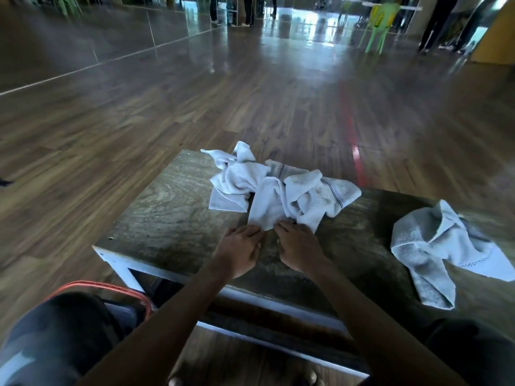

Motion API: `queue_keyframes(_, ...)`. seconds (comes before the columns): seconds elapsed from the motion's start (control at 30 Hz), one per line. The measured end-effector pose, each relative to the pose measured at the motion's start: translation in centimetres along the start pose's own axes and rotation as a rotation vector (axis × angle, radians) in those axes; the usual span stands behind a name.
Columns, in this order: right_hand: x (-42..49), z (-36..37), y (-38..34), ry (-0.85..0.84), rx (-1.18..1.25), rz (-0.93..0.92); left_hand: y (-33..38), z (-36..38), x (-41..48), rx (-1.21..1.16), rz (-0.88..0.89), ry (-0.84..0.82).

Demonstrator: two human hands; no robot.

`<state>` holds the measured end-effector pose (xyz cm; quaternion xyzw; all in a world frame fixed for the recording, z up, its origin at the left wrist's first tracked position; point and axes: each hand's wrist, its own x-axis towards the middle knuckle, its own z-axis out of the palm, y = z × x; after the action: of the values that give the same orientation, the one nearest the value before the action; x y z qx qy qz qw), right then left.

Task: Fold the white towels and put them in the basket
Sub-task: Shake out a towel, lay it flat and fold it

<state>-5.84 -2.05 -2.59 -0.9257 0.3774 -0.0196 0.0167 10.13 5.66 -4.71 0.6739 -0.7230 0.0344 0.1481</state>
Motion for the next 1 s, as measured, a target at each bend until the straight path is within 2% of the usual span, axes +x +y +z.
queue_keyframes(0.33, -7.2, -0.4, -2.1, 0.031, -0.046, -0.157, 1.3, -1.7, -7.0, -0.073, 0.161, 0.078)
queue_keyframes(0.5, -10.2, -0.6, -2.3, 0.019, -0.035, -0.163, 2.3, -1.6, -9.6, -0.112, 0.199, 0.094)
queue_keyframes(0.6, -10.9, -1.2, -2.4, 0.027, 0.029, -0.165, 2.9, -2.4, -9.3, -0.193, 0.121, 0.104)
queue_keyframes(0.7, -10.7, -2.2, -2.7, 0.068, 0.036, -0.149, 3.2, -3.2, -8.1, -0.194, -0.039, 0.129)
queue_keyframes(0.8, -9.8, -2.7, -2.8, 0.201, -0.077, -0.151, 2.5, -3.0, -6.5, -0.253, -0.308, 0.086)
queue_keyframes(0.87, -8.8, -3.0, -3.1, 0.322, -0.158, -0.15, 2.2, -2.8, -5.2, -0.285, -0.414, 0.026)
queue_keyframes(0.93, -7.5, -3.4, -3.4, 0.425, -0.212, -0.119, 2.0, -2.6, -3.8, -0.247, -0.413, -0.049)
queue_keyframes(1.0, -6.2, -3.7, -3.1, 0.461, -0.256, -0.057, 2.2, -2.9, -2.1, -0.207, -0.357, -0.056)
